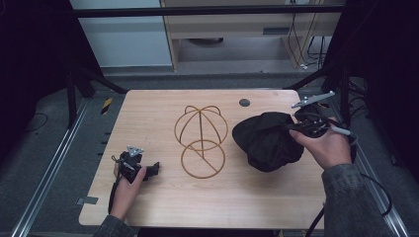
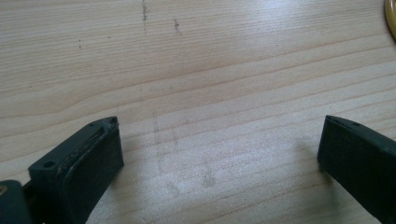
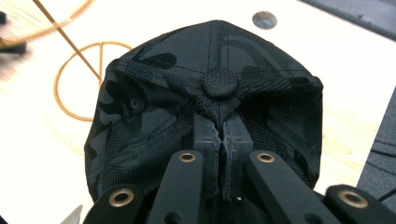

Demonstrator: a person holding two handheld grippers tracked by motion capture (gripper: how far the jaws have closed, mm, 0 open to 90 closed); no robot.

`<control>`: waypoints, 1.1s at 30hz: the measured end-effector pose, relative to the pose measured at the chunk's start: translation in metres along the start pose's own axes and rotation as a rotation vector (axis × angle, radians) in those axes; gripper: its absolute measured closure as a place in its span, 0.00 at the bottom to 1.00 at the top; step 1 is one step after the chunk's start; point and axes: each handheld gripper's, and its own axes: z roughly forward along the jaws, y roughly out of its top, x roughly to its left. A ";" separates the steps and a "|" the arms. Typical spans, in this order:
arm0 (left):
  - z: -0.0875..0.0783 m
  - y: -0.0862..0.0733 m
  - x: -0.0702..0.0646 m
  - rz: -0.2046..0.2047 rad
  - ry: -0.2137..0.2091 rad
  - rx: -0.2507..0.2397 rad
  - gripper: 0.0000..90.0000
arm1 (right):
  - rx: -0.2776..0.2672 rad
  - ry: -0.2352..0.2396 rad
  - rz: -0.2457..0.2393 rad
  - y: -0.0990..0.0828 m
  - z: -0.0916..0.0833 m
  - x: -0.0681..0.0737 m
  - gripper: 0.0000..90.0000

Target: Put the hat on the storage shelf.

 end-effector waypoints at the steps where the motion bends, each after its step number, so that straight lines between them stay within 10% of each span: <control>1: 0.000 0.000 0.000 0.001 0.000 0.000 0.00 | -0.008 -0.002 -0.003 0.003 -0.003 0.001 0.97; 33: 0.000 0.000 0.000 0.001 0.000 0.003 0.00 | -0.185 -0.029 0.022 0.070 -0.046 0.018 0.97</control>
